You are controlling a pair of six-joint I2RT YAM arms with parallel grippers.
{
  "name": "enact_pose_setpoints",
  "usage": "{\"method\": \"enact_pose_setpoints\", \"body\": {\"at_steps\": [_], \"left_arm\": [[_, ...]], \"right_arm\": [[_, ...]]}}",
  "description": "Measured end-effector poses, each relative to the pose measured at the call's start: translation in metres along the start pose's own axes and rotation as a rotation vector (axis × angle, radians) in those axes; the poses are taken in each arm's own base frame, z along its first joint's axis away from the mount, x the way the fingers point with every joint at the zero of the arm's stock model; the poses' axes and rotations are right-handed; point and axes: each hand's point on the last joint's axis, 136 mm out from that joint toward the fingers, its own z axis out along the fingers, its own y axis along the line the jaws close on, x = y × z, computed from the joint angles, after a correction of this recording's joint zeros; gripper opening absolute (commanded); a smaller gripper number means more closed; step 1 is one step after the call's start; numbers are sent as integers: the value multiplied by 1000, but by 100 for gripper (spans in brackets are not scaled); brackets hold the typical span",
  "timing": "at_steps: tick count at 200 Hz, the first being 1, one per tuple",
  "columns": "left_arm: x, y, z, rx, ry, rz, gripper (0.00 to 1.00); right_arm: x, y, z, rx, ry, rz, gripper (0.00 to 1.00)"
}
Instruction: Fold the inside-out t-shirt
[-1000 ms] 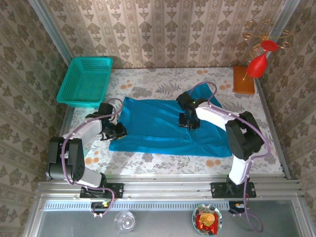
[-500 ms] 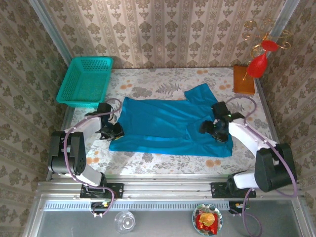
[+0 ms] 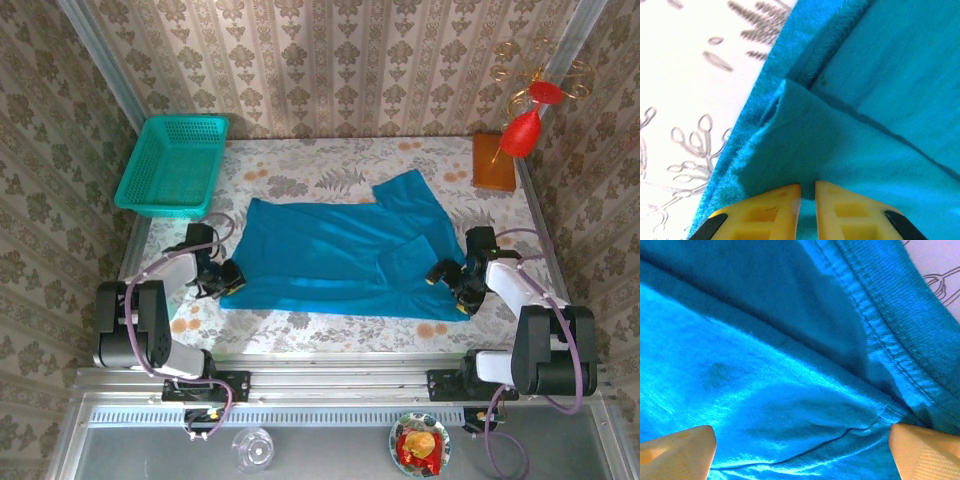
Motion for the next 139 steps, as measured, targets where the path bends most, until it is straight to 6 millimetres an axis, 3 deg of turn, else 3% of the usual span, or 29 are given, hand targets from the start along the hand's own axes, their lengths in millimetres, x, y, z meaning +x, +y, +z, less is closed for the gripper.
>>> {"method": "enact_pose_setpoints", "body": {"at_steps": [63, 90, 110, 139], "left_arm": [[18, 13, -9, 2, -69, -107, 23], [20, 14, -18, -19, -64, -106, 24], [2, -3, -35, 0, -96, -41, 26], [-50, -42, -64, 33, -164, 114, 25]], "right_arm": [[9, -6, -5, -4, -1, 52, 90], [8, 1, -11, -26, 1, 56, 88], [-4, 18, -25, -71, -25, 26, 86], [-28, 53, -51, -162, -83, -67, 79]]}}
